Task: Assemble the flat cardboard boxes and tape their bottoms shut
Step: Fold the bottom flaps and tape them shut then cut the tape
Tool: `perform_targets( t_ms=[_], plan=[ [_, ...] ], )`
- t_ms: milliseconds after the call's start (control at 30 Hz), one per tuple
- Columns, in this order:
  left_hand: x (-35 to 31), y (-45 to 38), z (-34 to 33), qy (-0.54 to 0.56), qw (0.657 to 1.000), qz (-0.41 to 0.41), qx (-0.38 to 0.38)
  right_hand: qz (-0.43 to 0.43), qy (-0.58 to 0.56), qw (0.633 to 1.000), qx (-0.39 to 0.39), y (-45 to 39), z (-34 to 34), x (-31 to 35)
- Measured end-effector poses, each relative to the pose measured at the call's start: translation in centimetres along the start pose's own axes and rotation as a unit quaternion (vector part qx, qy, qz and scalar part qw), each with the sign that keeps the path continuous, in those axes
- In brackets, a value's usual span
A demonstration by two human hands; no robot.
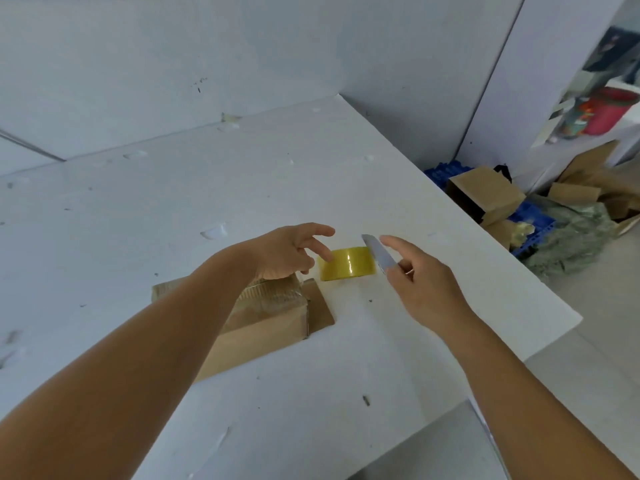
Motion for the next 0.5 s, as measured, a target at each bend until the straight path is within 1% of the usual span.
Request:
perform_targets(
  t_ms=[33,100,167,233,400,500],
  plan=[
    [0.0,0.1,0.0,-0.003,1.0,0.002,-0.002,0.038,0.017,0.999,0.011,0.3,0.3,1.7],
    [-0.1,0.2,0.0,-0.008,1.0,0.005,-0.003,0.102,0.086,0.99,0.04,0.9,0.2,4.1],
    [-0.2,0.2,0.1,-0.014,1.0,0.007,-0.003,0.135,0.129,0.98,0.062,1.5,-0.4,5.6],
    [-0.3,0.3,0.1,-0.014,1.0,0.008,-0.003,0.147,0.15,0.975,0.069,1.8,-1.2,6.2],
    [-0.4,0.3,0.1,-0.016,1.0,0.01,-0.004,0.142,0.177,0.973,0.043,1.4,-2.8,6.4],
    [-0.4,0.4,0.1,-0.016,1.0,0.011,-0.003,0.149,0.181,0.97,0.057,1.4,-3.1,6.9]
  ],
)
Point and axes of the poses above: each hand's wrist, its own y-axis away from the middle knuckle, its own z-axis out of the back of the hand, x = y × z, the point moved 7 cm from there along -y, towards the middle knuckle, and after that the axes turned 10 degrees about -x, right-handed, at the moved point
